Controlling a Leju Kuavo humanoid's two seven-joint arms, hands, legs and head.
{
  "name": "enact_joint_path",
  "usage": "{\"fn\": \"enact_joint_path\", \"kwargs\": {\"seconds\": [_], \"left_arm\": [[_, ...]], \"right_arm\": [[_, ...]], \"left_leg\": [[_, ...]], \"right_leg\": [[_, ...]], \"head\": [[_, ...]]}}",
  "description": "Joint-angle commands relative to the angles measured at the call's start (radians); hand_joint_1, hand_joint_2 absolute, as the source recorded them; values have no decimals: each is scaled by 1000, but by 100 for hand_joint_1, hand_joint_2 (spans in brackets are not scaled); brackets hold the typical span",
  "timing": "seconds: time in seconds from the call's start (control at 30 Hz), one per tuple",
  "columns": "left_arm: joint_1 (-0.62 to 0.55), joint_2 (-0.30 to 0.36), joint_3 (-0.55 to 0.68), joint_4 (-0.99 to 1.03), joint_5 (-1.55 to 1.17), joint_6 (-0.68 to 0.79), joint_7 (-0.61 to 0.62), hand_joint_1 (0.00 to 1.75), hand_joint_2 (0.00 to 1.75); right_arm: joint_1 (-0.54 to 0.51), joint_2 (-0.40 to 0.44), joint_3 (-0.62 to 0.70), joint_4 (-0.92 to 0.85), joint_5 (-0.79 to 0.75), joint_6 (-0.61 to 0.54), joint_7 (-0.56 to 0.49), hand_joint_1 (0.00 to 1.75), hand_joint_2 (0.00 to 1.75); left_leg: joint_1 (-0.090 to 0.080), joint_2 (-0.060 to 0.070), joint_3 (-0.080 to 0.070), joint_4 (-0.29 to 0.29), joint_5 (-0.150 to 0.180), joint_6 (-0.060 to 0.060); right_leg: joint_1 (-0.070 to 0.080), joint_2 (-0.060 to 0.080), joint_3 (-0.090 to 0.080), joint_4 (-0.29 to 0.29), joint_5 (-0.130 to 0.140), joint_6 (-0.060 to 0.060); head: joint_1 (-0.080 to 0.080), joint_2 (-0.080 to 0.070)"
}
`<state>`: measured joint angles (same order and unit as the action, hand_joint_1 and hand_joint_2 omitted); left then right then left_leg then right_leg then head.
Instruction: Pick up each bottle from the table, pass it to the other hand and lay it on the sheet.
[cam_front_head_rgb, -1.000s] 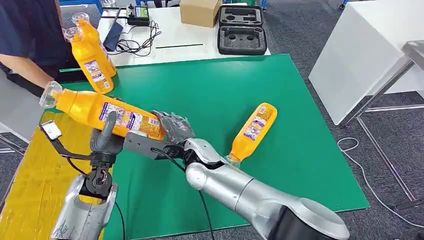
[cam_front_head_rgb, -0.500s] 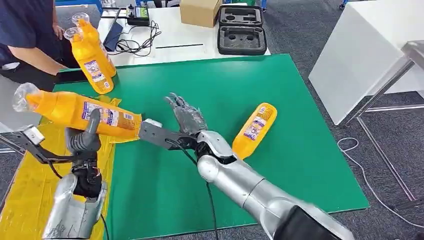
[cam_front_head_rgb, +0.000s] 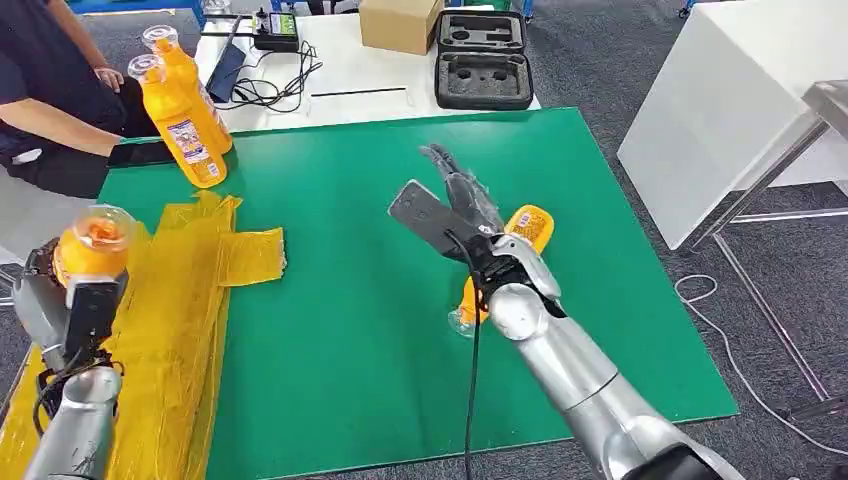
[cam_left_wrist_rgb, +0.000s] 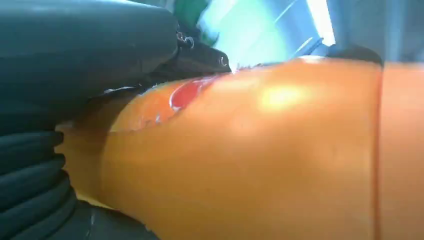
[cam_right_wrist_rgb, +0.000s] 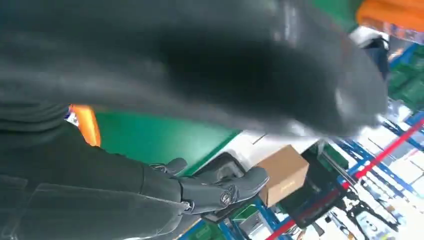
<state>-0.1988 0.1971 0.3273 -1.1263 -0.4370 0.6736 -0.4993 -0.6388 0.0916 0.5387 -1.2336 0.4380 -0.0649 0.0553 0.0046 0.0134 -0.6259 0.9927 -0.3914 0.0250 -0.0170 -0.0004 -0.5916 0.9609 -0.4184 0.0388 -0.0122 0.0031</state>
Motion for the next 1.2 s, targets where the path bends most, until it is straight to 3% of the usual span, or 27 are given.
{"fn": "enact_joint_path", "kwargs": {"seconds": [0.03, 0.1, 0.13, 0.17, 0.3, 0.57, 0.9, 0.93, 0.97, 1.2], "left_arm": [[-23, 24, 61, 217, -221, 25, 45, 175, 175], [2, 3, 62, 241, -339, 25, 57, 175, 175], [12, 23, 87, 250, -316, -7, 20, 175, 175], [-5, -26, 51, 287, -368, 25, 39, 175, 175], [-16, -70, 21, 326, -444, 25, 43, 175, 175], [-68, -79, -123, 475, -458, 25, 9, 175, 175], [-72, -105, -168, 562, -475, 25, -4, 175, 175], [-86, -104, -186, 595, -467, 23, -4, 115, 175], [-112, -98, -213, 648, -467, 10, 34, 0, 0], [-142, -92, -244, 689, -442, -26, 62, 0, 0]], "right_arm": [[-17, -57, -51, -66, -10, 20, -3, 0, 0], [-28, -67, -50, -76, -13, 24, -1, 0, 0], [-27, -69, -53, -81, -16, 26, 0, 0, 0], [-23, -77, -56, -91, -22, 37, 4, 0, 0], [-37, -90, -39, -64, -35, 58, -5, 0, 0], [-78, -76, -7, -29, -67, 58, 2, 0, 0], [-119, -41, 15, 60, -73, 55, -13, 0, 0], [-120, -41, 16, 62, -73, 55, -13, 0, 0], [-120, -40, 15, 64, -73, 55, -14, 0, 0], [-108, -50, 12, 63, -64, 51, -13, 0, 0]], "left_leg": [[1, -3, 6, 0, -3, -1], [1, -2, 6, 1, -3, -1], [-1, -1, 4, -1, -2, 0], [0, -2, 6, 0, -3, -1], [-1, -5, 7, -1, -2, -1], [-1, -5, 4, 0, -1, -1], [-1, -4, 7, 0, -2, -1], [-2, -6, 6, -1, -1, 0], [-1, -6, 7, 0, -1, -1], [-1, -19, 9, -1, 4, 1]], "right_leg": [[0, -2, 7, 0, -3, -2], [0, -1, 7, 0, -3, -2], [-1, 0, 4, 0, -2, -1], [-1, -1, 7, 0, -3, -1], [-1, -4, 9, -1, -3, -2], [-1, -4, 5, 1, -2, -2], [-1, -3, 9, 0, -2, -2], [-2, -4, 8, 0, -1, -1], [-1, -5, 10, 0, -2, -2], [-2, -18, 13, 0, -2, -2]], "head": [[0, 0], [0, 0], [0, 0], [0, 0], [0, 0], [0, 0], [-1, 0], [0, 0], [0, 0], [0, 0]]}}
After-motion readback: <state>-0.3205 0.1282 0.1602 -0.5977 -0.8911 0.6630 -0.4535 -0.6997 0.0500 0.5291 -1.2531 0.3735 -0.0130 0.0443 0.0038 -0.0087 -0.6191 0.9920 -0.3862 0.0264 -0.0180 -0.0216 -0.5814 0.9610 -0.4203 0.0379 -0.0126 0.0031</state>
